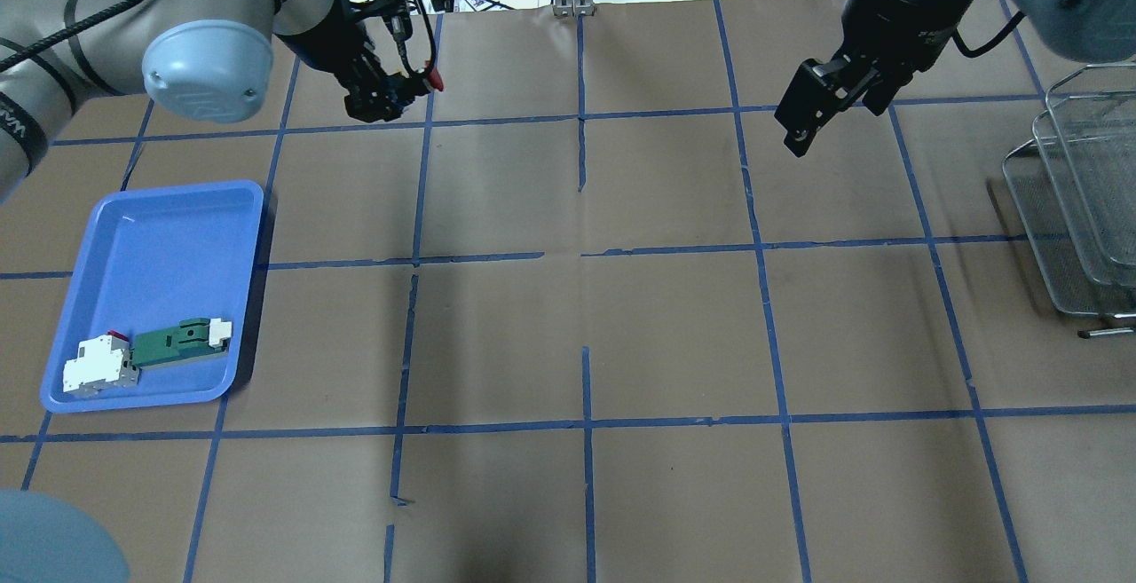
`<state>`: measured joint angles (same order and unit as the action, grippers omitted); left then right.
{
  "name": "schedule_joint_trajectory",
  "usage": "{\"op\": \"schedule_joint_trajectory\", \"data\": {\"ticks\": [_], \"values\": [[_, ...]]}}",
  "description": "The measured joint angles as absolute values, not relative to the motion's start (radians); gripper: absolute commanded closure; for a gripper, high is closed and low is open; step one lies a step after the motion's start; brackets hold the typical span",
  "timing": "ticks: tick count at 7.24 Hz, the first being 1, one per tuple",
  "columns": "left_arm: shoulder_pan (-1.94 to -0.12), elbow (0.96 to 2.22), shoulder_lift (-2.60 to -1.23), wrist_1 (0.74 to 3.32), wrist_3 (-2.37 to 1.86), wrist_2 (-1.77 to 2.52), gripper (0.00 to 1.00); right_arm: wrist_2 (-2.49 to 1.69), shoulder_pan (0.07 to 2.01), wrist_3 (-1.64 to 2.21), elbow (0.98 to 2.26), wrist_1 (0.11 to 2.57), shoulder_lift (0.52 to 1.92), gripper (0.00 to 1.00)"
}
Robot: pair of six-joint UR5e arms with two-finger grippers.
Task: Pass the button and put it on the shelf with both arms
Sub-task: 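Lift the button with the left gripper toward the right gripper, then bring the button under the right gripper while the right gripper descends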
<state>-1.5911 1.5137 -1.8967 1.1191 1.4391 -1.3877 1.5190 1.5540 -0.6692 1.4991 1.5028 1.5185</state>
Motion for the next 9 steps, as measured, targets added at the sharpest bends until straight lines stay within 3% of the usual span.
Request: {"op": "schedule_joint_trajectory", "data": {"ticks": [5, 9], "values": [[-1.863, 1.468, -1.897, 1.080, 1.567, -1.276, 1.00, 1.353, 1.483, -1.267, 1.498, 1.508, 1.521, 0.00], [-1.966, 1.421, -1.896, 1.076, 1.529, -1.194, 1.00, 1.171, 1.459, -1.533, 1.521, 1.515, 1.525, 0.00]]}}
